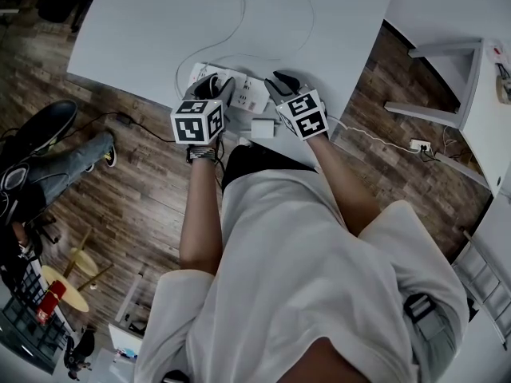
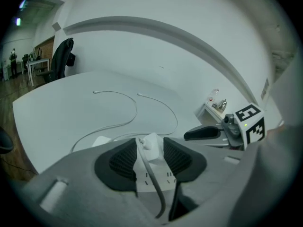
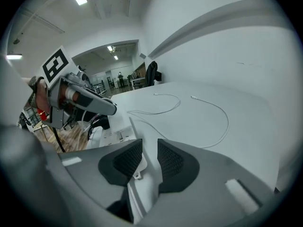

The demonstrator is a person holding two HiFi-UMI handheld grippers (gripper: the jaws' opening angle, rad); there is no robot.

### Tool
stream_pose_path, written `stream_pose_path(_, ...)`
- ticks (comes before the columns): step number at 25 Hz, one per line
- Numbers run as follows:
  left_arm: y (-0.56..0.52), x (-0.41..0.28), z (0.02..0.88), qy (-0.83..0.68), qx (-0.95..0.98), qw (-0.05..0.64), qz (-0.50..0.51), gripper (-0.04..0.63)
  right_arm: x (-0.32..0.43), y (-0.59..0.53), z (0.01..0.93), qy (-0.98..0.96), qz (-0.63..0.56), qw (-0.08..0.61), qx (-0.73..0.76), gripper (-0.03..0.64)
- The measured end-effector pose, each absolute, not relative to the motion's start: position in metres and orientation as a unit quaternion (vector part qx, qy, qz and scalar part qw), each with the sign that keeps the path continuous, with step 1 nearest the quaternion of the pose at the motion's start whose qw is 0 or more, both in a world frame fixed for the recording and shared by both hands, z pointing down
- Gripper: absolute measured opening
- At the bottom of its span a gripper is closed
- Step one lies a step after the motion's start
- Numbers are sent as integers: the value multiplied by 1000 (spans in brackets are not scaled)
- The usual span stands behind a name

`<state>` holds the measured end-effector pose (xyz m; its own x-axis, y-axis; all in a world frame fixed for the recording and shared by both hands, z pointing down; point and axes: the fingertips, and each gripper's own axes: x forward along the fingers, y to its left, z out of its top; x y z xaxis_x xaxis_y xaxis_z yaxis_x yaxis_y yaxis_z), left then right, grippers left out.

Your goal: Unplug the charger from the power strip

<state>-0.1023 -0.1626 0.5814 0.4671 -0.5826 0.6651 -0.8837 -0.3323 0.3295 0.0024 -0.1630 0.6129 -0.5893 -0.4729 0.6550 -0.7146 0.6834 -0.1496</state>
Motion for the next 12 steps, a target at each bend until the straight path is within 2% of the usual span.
stream_pose_path(10, -178, -131, 540, -515, 787, 229, 251, 171, 18, -184, 542, -867, 184, 234, 400, 109)
stream_pose_path(12, -180, -132, 525, -515, 794, 210, 245, 74, 21, -190, 519, -868, 171, 218, 413, 107)
